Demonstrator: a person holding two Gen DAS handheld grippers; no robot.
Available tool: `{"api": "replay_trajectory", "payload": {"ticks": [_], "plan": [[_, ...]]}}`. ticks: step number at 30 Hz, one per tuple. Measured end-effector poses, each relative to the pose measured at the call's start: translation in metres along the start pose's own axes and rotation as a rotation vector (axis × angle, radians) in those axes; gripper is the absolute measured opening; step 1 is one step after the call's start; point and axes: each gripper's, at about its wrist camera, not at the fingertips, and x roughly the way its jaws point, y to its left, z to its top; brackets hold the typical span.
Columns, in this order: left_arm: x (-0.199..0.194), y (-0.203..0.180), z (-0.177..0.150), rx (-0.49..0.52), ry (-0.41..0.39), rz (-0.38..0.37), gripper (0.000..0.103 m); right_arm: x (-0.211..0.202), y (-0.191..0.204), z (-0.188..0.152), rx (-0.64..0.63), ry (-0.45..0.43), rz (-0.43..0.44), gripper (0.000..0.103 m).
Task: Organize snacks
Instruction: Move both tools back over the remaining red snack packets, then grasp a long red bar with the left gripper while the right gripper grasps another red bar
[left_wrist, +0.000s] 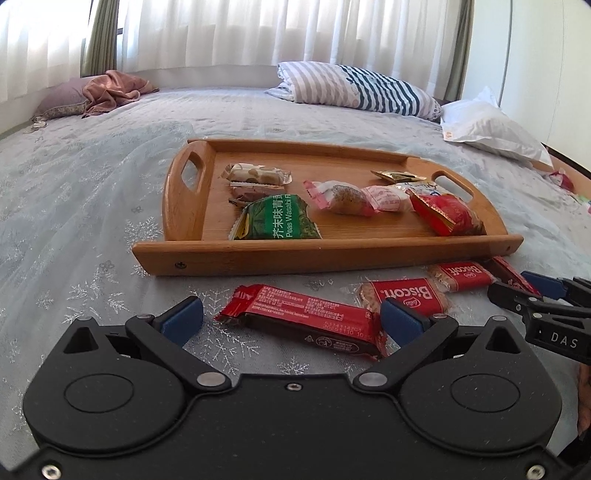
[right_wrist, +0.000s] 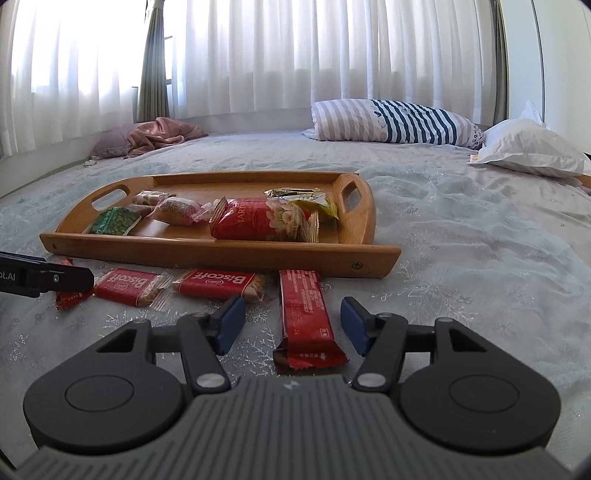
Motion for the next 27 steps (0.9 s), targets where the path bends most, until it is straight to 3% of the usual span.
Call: {"api": "replay_trajectory", "payload": {"ticks": [8,16,21,24,26,27], "plan": [[0.000,-0.006,-0.002,0.030,-0.006,-0.009,0.091,0.001,0.001,-0.001,0.001,0.000,0.004,0.067],[-0.004,-0.015,-0.004,0.072,-0.007,-0.003,0.069,0.000,0.001,-0.001,0.002,0.000,0.004,0.066],[-0.007,-0.017,-0.004,0.059,-0.008,0.000,0.064,0.000,0.002,-0.001,0.003,-0.003,0.007,0.063],[-0.010,-0.017,-0.004,0.048,-0.006,0.002,0.064,-0.002,0.003,-0.001,0.001,-0.006,0.002,0.054],[-0.013,-0.017,-0.003,0.040,-0.005,0.002,0.064,-0.004,0.003,0.003,0.003,0.004,-0.001,0.040],[-0.015,-0.016,-0.003,0.036,-0.004,0.000,0.064,-0.005,0.003,0.006,0.007,0.013,-0.016,0.029]]}}
